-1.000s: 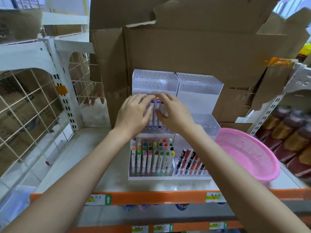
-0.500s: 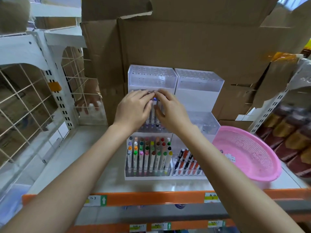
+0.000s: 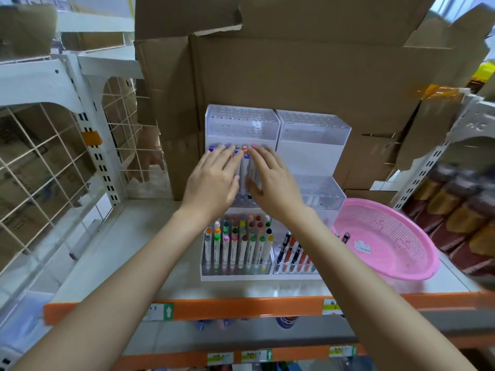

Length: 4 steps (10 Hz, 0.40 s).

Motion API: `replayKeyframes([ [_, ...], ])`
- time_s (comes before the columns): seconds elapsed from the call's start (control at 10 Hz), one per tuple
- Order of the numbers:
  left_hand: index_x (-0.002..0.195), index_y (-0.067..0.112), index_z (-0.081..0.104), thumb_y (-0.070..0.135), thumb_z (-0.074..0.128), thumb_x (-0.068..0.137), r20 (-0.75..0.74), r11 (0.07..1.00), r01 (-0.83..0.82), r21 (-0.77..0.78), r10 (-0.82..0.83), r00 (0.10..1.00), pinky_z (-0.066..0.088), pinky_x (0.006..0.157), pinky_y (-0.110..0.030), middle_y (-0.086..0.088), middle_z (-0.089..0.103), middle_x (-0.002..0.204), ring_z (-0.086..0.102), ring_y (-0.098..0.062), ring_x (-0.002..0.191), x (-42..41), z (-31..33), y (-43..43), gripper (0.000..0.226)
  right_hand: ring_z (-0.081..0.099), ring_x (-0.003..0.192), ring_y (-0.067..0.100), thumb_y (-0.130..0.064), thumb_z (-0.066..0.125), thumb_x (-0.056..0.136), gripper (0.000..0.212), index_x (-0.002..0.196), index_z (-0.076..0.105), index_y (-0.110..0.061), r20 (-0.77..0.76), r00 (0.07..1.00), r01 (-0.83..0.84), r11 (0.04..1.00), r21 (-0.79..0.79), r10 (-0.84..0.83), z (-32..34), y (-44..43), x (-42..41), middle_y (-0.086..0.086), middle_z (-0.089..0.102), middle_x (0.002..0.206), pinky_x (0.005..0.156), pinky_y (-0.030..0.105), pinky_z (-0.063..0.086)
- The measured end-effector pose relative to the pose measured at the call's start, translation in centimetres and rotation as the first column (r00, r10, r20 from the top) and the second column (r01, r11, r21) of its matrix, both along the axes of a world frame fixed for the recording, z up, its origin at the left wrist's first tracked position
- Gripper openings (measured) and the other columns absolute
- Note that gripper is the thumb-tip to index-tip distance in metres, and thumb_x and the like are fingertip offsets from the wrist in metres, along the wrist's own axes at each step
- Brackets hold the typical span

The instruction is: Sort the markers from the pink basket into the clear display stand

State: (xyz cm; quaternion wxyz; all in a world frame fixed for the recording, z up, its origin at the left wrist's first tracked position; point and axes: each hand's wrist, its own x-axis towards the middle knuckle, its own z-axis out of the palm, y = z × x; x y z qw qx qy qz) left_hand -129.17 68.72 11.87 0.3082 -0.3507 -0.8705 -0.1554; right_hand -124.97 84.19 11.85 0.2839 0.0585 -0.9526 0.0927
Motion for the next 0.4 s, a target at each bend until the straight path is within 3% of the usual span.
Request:
replayKeyframes([
  [0.2,0.144,0.011,0.037,0.02,0.051,0.095,0.097,0.999,0.016,-0.046,-0.012,0.995,0.019,0.117,-0.037,-0.009,0.039,0.148,0.031,-0.024,0.14,0.1,0.8,-0.3,0.052,0.025,0.143,0.025,-0.021,0.056,0.094,0.062,0.149,0.03,-0.012,0.098,0.995,0.017,0.999,0.027,-0.02,1.7,-0.2,0.6,0.007,0.033,0.153,0.116,0.032,0.02],
  [0.4,0.148,0.014,0.029,0.026,0.045,0.097,0.104,1.0,0.017,-0.021,-0.015,0.994,0.011,0.117,-0.038,-0.006,0.031,0.153,0.02,-0.021,0.144,1.0,2.3,-1.4,0.055,0.032,0.138,0.026,-0.021,0.057,0.093,0.062,0.148,0.03,-0.013,0.077,0.996,0.043,0.999,0.015,-0.044,3.6,-0.7,2.9,0.006,0.035,0.151,0.109,0.036,0.029],
])
